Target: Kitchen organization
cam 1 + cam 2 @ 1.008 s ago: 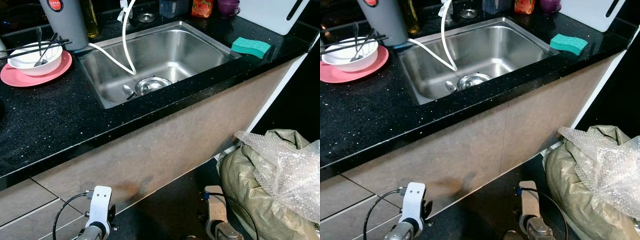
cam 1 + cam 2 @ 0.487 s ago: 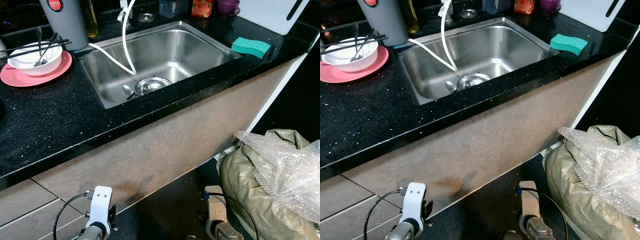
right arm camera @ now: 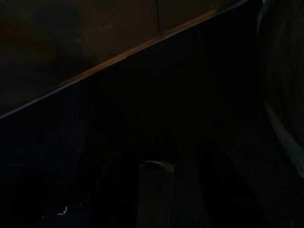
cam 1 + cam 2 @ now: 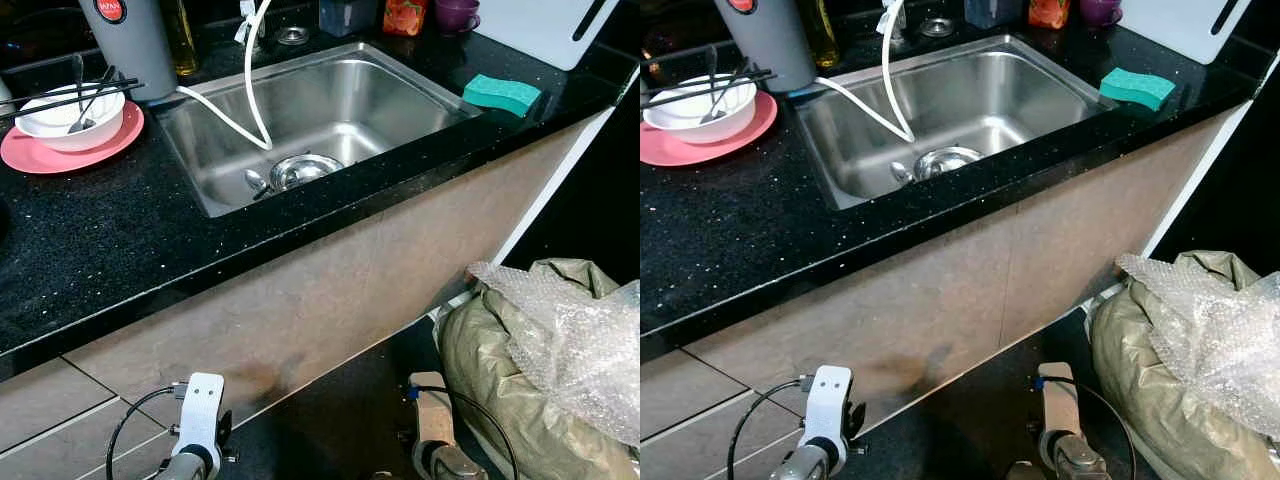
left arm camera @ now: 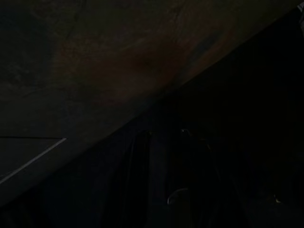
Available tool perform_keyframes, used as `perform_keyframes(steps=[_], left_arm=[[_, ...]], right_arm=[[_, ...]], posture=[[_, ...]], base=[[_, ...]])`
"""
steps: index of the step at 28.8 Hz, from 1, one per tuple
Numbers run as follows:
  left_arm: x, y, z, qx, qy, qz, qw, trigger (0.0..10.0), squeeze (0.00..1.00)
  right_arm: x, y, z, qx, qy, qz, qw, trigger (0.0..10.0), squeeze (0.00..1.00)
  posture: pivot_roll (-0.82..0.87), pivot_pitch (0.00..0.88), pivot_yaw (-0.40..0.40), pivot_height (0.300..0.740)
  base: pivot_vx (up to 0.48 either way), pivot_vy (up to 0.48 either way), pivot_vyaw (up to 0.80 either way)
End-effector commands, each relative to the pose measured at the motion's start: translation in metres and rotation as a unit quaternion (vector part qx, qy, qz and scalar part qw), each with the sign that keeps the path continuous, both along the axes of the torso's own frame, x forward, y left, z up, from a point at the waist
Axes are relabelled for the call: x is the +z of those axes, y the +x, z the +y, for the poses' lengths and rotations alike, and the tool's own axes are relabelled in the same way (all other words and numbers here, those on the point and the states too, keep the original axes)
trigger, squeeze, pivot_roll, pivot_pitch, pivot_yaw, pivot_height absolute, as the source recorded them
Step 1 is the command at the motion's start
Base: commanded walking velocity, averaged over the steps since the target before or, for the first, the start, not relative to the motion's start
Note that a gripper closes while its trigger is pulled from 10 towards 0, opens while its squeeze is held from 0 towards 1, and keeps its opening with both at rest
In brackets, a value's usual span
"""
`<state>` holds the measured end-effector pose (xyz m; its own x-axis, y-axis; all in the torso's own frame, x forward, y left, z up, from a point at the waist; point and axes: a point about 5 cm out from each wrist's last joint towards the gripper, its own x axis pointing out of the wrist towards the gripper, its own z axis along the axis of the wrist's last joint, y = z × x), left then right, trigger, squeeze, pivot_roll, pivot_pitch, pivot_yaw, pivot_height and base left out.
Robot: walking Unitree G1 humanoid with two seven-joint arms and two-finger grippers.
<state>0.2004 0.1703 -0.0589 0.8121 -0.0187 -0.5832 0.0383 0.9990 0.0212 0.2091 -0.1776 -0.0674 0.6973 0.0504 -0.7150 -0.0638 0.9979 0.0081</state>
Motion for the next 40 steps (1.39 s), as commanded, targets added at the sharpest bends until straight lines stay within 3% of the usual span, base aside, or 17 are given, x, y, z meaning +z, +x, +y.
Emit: perform_keyframes(steps=[1, 16, 40], left_arm=[[-0.0065, -0.0095, 0.0006, 0.000, 0.001, 0.020, 1.000, 10.0, 0.00], [-0.0111, -0.0176, -0.0042, -0.008, -0.002, 0.029, 1.000, 10.0, 0.00], [-0.0106, -0.0176, -0.0029, -0.015, -0.001, 0.026, 1.000, 10.0, 0.00]], right_arm=[[-0.0051, -0.0075, 0.0024, 0.003, 0.001, 0.018, 1.000, 10.0, 0.00], [-0.0088, -0.0154, -0.0010, 0.017, -0.005, 0.029, 0.999, 10.0, 0.00], [-0.0078, -0.0142, -0.0008, 0.022, -0.006, 0.023, 0.999, 10.0, 0.00]], posture=[[0.02, 0.117, 0.004, 0.740], [0.02, 0.106, -0.007, 0.740], [0.01, 0.086, -0.002, 0.740]], base=[[0.000, 0.000, 0.00], [0.000, 0.000, 0.00], [0.000, 0.000, 0.00]])
